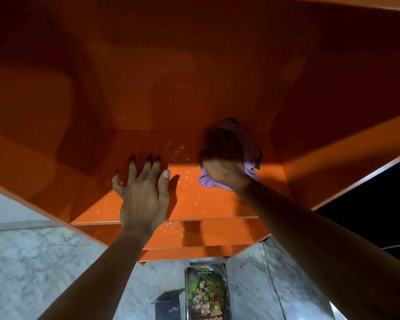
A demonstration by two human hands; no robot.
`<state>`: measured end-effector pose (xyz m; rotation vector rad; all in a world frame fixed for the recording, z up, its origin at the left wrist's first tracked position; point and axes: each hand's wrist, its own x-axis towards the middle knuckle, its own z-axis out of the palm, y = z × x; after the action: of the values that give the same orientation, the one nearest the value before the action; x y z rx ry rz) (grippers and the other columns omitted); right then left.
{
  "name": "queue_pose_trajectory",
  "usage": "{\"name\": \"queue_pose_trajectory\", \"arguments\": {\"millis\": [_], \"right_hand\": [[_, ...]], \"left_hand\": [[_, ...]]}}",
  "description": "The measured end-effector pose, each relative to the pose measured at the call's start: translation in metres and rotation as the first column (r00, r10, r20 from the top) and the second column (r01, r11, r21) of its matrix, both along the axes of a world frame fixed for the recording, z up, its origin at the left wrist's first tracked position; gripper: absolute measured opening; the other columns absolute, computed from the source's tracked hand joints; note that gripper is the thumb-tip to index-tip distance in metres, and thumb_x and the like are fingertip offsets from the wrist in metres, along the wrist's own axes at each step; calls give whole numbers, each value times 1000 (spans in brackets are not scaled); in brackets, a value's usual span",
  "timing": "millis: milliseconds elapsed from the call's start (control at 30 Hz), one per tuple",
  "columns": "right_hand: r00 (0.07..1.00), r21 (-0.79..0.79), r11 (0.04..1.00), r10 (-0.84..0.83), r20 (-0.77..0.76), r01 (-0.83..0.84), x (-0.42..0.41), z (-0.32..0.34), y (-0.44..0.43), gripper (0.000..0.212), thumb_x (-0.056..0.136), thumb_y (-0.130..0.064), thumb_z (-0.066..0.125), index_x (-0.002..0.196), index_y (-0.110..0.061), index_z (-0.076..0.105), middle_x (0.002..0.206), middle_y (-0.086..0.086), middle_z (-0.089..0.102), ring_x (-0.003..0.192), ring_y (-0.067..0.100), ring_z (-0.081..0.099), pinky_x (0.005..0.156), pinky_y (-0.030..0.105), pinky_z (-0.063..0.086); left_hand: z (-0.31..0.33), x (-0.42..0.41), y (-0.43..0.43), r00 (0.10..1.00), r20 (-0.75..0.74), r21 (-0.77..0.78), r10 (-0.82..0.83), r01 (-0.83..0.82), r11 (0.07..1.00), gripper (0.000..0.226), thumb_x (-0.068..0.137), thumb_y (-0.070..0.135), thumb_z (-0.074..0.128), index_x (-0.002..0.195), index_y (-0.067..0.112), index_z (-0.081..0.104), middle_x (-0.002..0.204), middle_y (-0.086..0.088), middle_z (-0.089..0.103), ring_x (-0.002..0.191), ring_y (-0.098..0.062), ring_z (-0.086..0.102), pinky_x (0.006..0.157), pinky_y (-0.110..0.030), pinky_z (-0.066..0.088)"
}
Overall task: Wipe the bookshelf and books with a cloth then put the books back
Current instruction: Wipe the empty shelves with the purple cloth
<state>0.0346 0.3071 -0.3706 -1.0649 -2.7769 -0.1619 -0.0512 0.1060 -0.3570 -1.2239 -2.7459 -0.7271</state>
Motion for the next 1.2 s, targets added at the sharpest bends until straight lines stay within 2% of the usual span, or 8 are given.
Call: {"name": "queue_pose_trajectory", "arguments": {"millis": [233,400,533,733,867,967,1067,1200], "right_hand": [[893,3,893,449,-27,-449,-7,2,-19,59,92,-33,39,143,-9,54,143,16,55,129,41,53,102,55,45],[999,83,996,44,-12,-43,-4,3,-13,69,89,-57,50,141,-13,56,125,18,62,111,43,57,94,55,43],[976,1,986,166,139,-168,-6,2,-20,67,95,-54,28,147,-19,51,142,16,55,122,44,53,100,57,39],[905,-261,867,402,-138,-425,34,9,-90,66,95,-54,31,153,-24,44,157,3,46,145,31,40,118,50,22],[774,-158,766,575,-265,-623,63,-7,-133,51,95,-26,43,144,-13,56,150,10,54,141,30,48,118,44,22],[665,-63,701,638,-388,-710,74,-14,-148,44,92,-10,48,131,-7,67,138,14,64,132,26,53,113,40,37],[672,-163,680,604,-428,-715,63,8,-153,45,88,-2,50,128,-10,68,129,11,66,114,28,61,97,36,49],[712,-322,749,272,-648,-579,41,36,-151,56,80,10,51,129,-11,68,128,10,65,117,25,61,103,37,48]], "left_hand": [[-2,-2,-2,999,38,103,27,-30,994,68,103,55,13,144,17,52,149,-4,54,150,-34,26,114,-60,8],[0,0,-2,999,49,125,25,-31,992,66,103,54,18,145,15,50,150,-6,53,150,-34,26,115,-59,9],[-1,-4,-6,998,53,148,22,-29,989,70,101,56,16,147,15,48,151,-5,51,150,-32,26,115,-58,9],[0,-4,-20,980,197,327,-32,-35,944,68,99,59,22,151,20,45,154,-7,48,149,-26,29,116,-53,10],[-2,6,-63,951,309,352,22,-136,926,58,102,51,30,154,27,40,157,-6,44,151,-26,26,118,-48,10],[-7,11,-94,950,308,301,50,-147,942,53,101,41,38,148,21,50,152,-12,49,145,-35,34,119,-50,19],[-8,-4,-107,972,233,286,44,-112,952,43,92,33,49,121,12,72,126,-16,68,126,-40,53,105,-55,42],[9,-11,-107,945,275,249,177,-248,936,36,85,32,50,106,21,77,107,-11,74,106,-36,63,89,-44,52]]}}
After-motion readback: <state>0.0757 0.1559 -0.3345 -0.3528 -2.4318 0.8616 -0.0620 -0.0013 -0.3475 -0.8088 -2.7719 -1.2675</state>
